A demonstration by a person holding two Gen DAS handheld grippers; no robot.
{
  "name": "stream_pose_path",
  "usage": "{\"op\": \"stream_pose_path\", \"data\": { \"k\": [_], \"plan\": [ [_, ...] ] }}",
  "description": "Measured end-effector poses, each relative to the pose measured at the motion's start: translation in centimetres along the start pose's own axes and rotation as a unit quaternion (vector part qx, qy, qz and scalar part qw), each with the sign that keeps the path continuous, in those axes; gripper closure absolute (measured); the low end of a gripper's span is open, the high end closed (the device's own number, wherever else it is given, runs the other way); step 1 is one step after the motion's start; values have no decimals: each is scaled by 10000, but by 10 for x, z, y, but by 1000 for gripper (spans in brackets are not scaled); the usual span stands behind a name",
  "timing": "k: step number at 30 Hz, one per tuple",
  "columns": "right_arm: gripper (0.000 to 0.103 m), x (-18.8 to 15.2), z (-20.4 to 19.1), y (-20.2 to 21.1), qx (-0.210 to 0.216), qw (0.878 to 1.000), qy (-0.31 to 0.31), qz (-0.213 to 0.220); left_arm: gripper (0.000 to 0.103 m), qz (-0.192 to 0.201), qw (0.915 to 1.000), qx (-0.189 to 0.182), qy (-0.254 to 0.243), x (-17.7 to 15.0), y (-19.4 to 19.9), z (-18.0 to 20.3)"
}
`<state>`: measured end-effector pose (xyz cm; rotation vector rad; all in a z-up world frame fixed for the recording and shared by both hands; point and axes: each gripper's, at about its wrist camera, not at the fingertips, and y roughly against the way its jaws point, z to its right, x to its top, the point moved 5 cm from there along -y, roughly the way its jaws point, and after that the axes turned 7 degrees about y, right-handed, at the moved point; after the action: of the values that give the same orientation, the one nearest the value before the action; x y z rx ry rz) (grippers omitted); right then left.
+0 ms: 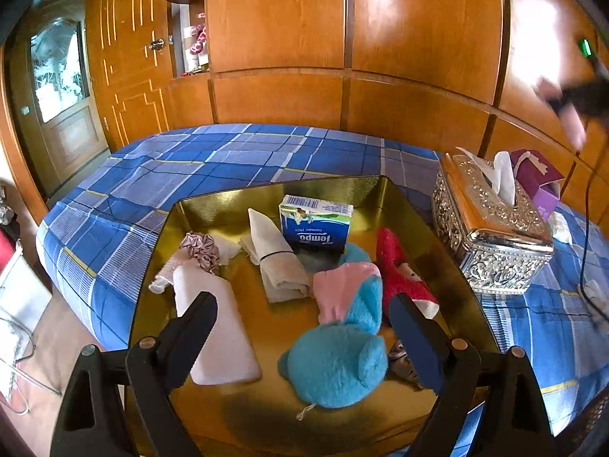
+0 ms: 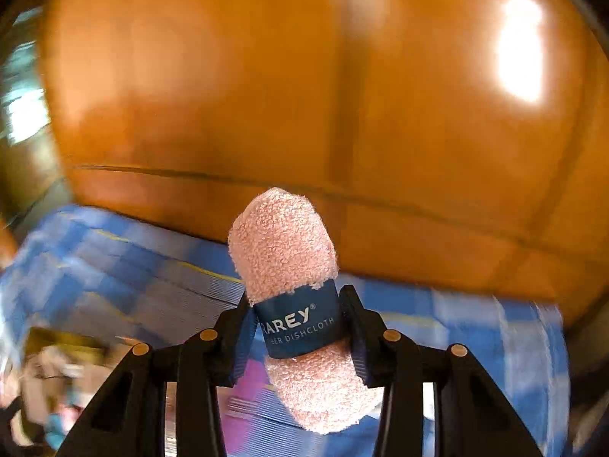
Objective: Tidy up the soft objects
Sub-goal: 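Carry the pink GRAREY towel into the gold tray and open the right gripper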
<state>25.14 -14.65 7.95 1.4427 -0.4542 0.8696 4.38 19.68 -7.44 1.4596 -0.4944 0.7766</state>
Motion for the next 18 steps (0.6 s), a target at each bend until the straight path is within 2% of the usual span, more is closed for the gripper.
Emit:
{"op": "stream_pose_path", "data": {
  "k": [3, 6, 8, 12, 14, 18],
  "plan": [
    [60, 13, -74, 13, 781, 9938, 737, 290, 11, 29, 9999, 76, -65, -1, 2, -1],
    [60, 2, -137, 22, 1439, 9803, 1324, 281, 11, 54, 9999, 127, -46, -1, 4, -5],
    [60, -19, -181, 25, 1896, 9661, 1748, 102, 11, 79, 9998, 171, -45, 0, 5, -8],
    [60, -65, -241, 27, 2625, 9405, 2107, -466, 11, 122, 9996, 235, -39, 3, 5, -15],
    [60, -89, -260, 28, 2828, 9315, 2164, -743, 11, 138, 9993, 329, 62, 6, 4, -25],
    [60, -125, -285, 24, 3050, 9244, 1939, -1219, 11, 162, 9979, 497, 384, 12, 2, -49]
  ]
}}
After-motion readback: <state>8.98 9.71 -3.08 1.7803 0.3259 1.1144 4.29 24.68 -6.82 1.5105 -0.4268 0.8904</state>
